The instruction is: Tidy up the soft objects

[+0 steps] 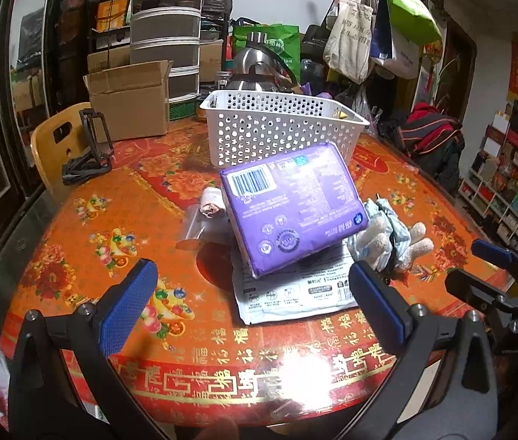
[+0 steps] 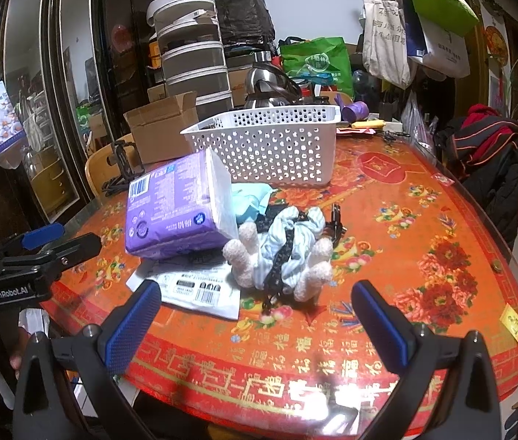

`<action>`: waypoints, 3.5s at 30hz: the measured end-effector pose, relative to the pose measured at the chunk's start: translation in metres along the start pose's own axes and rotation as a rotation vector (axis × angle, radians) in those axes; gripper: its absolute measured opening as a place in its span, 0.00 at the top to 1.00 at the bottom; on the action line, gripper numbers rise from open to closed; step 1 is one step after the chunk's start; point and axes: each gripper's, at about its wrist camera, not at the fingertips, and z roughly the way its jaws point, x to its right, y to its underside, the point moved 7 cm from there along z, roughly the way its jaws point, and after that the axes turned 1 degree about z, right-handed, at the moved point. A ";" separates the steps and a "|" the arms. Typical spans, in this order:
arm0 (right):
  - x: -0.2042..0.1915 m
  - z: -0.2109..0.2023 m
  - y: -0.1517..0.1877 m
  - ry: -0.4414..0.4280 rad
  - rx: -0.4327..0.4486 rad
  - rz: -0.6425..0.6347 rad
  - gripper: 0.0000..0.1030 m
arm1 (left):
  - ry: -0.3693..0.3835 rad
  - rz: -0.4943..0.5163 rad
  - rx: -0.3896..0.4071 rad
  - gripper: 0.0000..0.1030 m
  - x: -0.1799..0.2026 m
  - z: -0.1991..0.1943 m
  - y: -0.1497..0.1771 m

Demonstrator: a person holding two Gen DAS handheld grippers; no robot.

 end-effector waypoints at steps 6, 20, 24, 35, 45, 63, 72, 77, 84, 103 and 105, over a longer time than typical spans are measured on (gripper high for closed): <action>-0.003 0.010 -0.021 -0.056 0.096 0.002 0.00 | -0.062 -0.011 -0.026 0.00 -0.030 0.022 -0.013; -0.039 0.089 -0.070 -0.216 -0.013 -0.076 0.21 | 0.137 -0.089 -0.094 0.09 -0.042 0.077 -0.030; -0.048 0.108 -0.065 -0.237 -0.067 -0.121 0.37 | 0.161 -0.087 -0.113 0.29 -0.037 0.091 -0.027; -0.057 0.110 -0.052 -0.273 -0.104 -0.170 0.50 | 0.289 -0.072 -0.129 0.46 -0.005 0.095 -0.022; -0.060 0.097 -0.047 -0.244 -0.082 -0.180 0.51 | 0.255 -0.028 -0.046 0.47 0.002 0.075 -0.026; -0.051 0.055 -0.099 -0.177 0.052 -0.206 0.54 | 0.272 0.062 0.093 0.50 0.029 0.038 -0.114; -0.029 0.065 -0.191 -0.105 0.091 -0.233 0.54 | 0.294 0.084 0.090 0.50 0.043 0.069 -0.225; -0.015 0.099 -0.232 -0.079 0.055 -0.206 0.54 | 0.280 0.082 0.038 0.50 0.046 0.117 -0.270; 0.009 0.173 -0.255 -0.056 -0.050 -0.142 0.55 | 0.260 0.060 -0.090 0.50 0.042 0.209 -0.290; 0.036 0.274 -0.235 -0.016 -0.213 -0.110 0.51 | 0.225 -0.059 -0.217 0.47 0.008 0.310 -0.263; 0.041 0.271 -0.235 -0.013 -0.209 -0.097 0.37 | 0.213 -0.054 -0.210 0.44 0.005 0.307 -0.264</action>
